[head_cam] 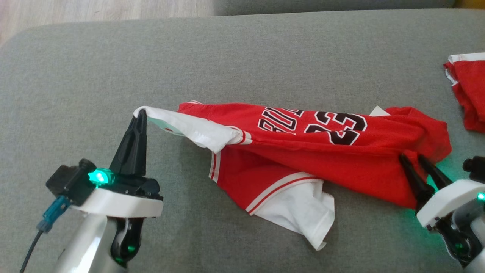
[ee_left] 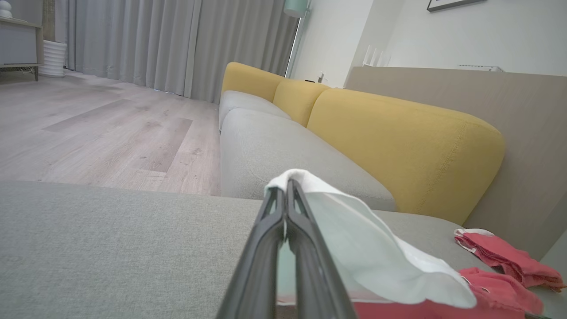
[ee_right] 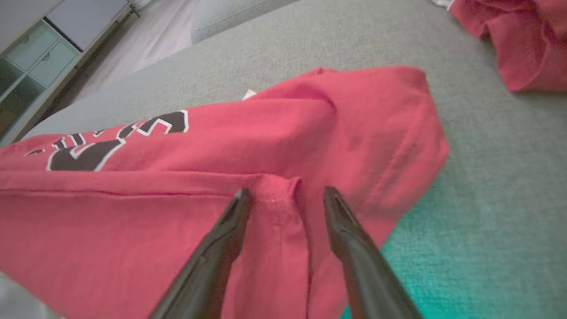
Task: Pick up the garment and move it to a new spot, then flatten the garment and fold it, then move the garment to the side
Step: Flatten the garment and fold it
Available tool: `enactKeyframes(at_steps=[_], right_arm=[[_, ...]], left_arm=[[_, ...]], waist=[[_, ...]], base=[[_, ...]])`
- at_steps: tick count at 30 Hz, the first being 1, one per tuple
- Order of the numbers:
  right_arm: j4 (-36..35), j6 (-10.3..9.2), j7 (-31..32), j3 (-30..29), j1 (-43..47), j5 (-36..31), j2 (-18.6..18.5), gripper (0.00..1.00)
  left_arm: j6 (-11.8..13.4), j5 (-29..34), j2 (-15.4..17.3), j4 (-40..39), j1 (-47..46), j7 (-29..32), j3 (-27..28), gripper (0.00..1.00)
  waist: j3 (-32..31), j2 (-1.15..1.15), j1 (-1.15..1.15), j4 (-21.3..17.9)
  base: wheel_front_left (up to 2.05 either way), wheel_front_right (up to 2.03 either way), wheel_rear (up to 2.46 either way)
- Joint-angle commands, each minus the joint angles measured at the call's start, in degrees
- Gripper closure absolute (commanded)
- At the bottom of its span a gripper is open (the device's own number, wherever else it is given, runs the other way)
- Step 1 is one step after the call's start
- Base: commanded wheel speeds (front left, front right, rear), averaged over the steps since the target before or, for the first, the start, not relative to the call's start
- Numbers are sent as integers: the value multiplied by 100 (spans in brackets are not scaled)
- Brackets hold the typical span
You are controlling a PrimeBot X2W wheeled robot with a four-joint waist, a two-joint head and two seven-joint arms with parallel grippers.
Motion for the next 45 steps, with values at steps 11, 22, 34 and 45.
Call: enactKeyframes(at_steps=[11,22,34,45], right_arm=[[-112,21,-368,256,-149,165,-372,100],[-1028,21,-956,-263,-196,80,-1091,100],[-2592,21,-493,-1767,-963,-442,-1922,100],[-1695,21,539,-968,-3578,-879,-1327,100]], left_arm=[[2,28,137,-126,-257,-87,302,100],[-40,-174,378,-676,-434,-1,455,100],[-73,-574,905,-1627,-2076,1007,542,100],[-90,-930,770,163,-4984,1637,262,100]], waist=[[-83,0,0,-78],[-839,0,0,-285],[-1315,0,0,-409],[-574,0,0,-385]], base=[[0,0,0],[0,0,0],[0,0,0],[0,0,0]])
